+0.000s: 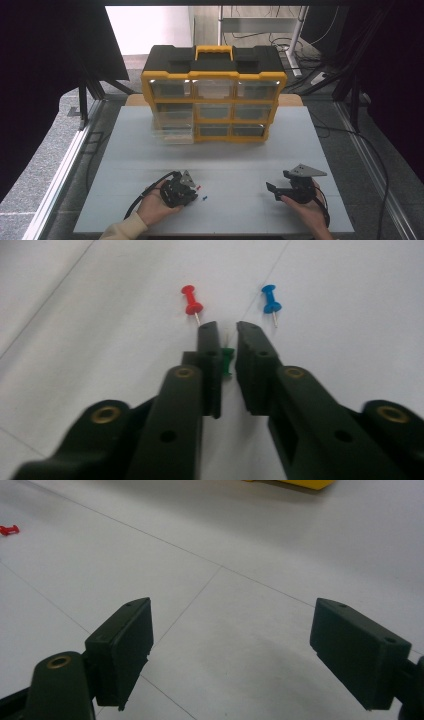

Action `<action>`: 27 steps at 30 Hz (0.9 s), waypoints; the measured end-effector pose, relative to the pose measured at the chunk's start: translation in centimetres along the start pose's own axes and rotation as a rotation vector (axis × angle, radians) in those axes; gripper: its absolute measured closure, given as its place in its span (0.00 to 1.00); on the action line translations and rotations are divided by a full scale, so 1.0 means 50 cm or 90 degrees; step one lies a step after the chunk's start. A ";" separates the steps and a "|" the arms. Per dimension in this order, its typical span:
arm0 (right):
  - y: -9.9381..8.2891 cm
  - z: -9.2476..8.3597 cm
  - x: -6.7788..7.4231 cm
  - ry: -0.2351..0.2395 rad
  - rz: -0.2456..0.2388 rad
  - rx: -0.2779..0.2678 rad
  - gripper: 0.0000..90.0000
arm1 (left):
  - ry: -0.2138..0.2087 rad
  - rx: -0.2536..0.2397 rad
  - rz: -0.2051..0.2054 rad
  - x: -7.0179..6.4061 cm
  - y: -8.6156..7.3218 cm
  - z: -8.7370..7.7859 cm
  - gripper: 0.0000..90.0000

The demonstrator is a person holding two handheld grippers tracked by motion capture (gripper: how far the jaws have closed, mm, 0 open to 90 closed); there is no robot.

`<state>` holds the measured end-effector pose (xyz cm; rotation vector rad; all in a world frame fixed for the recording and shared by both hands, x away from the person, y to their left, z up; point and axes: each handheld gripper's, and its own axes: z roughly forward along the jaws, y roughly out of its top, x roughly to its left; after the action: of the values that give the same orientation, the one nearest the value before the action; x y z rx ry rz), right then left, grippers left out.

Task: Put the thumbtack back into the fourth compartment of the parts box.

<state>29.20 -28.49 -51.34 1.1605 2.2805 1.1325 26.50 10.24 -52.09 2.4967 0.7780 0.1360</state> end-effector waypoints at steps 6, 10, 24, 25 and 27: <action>0.000 0.000 0.000 -0.001 -0.002 0.001 0.20 | -0.009 -0.018 -0.008 0.004 -0.008 0.000 0.91; 0.000 -0.001 0.000 -0.002 0.000 0.000 0.20 | -0.009 -0.025 -0.011 0.007 -0.010 -0.004 0.91; -0.001 0.000 -0.001 -0.001 0.001 0.002 0.20 | -0.009 -0.138 -0.070 0.035 -0.031 -0.060 0.91; -0.001 0.000 -0.001 -0.001 0.001 0.002 0.20 | -0.009 -0.155 -0.074 0.038 -0.032 -0.068 0.91; -0.001 -0.001 -0.002 -0.001 0.001 0.002 0.20 | -0.009 -0.164 -0.075 0.040 -0.033 -0.074 0.91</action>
<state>29.21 -28.59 -51.36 1.1649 2.2810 1.1286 26.45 14.17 -49.85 2.2019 0.8431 0.1665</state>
